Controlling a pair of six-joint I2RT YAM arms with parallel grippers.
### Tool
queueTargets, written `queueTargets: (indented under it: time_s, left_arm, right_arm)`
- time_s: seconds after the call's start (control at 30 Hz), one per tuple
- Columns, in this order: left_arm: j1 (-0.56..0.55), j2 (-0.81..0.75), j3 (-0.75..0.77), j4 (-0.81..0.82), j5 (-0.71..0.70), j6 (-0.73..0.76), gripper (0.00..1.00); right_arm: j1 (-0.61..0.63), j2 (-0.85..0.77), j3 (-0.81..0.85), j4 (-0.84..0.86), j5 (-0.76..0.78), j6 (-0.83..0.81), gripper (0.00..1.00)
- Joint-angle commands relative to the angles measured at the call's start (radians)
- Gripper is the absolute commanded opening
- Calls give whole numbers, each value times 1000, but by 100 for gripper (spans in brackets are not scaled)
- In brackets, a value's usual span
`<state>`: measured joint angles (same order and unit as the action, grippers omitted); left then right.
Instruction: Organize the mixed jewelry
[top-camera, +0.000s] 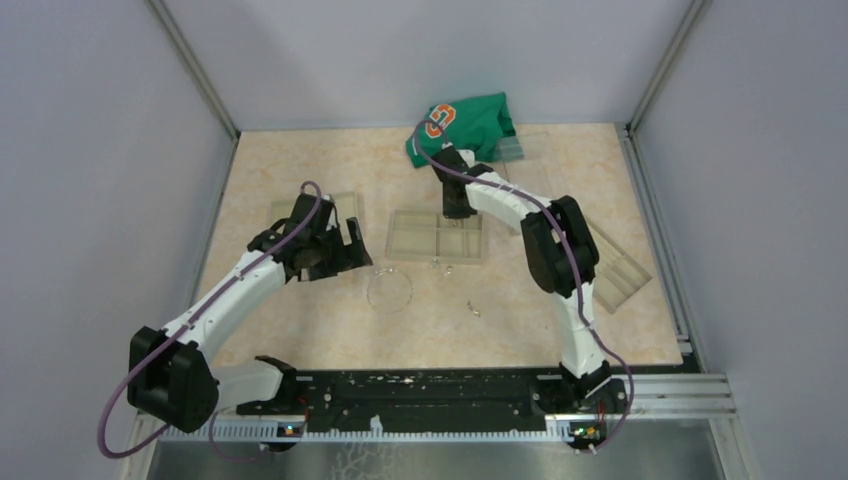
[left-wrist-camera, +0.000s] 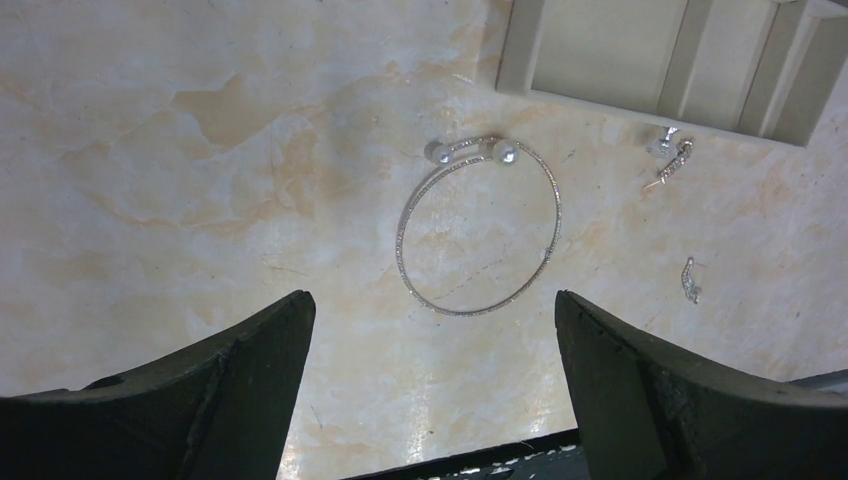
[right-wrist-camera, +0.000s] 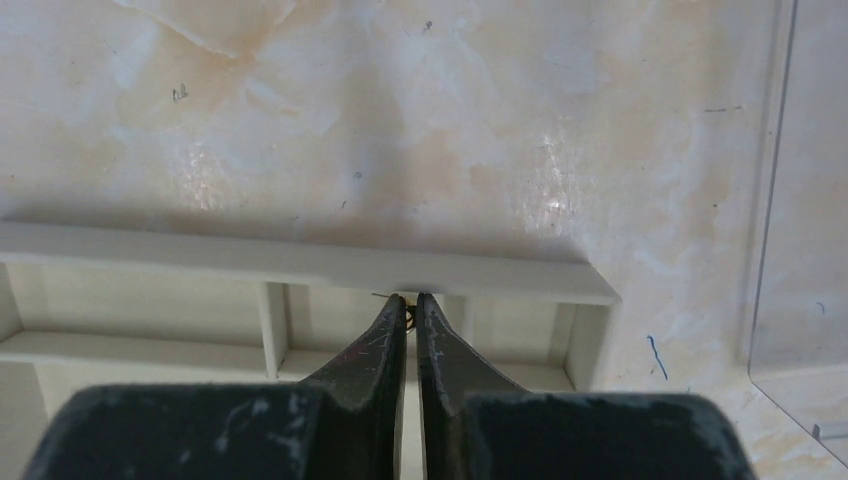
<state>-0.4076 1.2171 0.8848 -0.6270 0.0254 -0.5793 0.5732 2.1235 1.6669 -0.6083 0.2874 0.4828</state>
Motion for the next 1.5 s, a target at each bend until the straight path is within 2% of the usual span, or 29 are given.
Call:
queueTargets:
  time_s: [0.0, 0.17, 0.37, 0.6, 0.83, 1.0, 1.23, 1.47]
  left_arm:
    - [4, -2, 30, 12, 23, -22, 96]
    - [4, 0, 27, 16, 27, -25, 96]
    - [3, -5, 14, 38, 58, -32, 96]
    - [1, -51, -23, 108, 98, -7, 97]
    - [0, -42, -29, 111, 98, 1, 96]
    - [-1, -21, -27, 108, 105, -8, 96]
    - [-2, -18, -26, 108, 98, -10, 96]
    - [-2, -16, -23, 105, 88, -10, 96]
  right_arm:
    - [1, 25, 69, 12, -13, 3, 10]
    - [2, 3, 73, 7, -17, 1, 21]
    - [2, -126, 23, 5, -27, 2, 23]
    - [20, -528, -400, 53, -75, 29, 24]
    - [171, -775, -701, 16, -105, 125, 33]
    - [233, -772, -794, 53, -135, 187, 35]
    - [272, -650, -776, 80, -128, 176, 35]
    - [300, -561, -770, 64, -64, 164, 31]
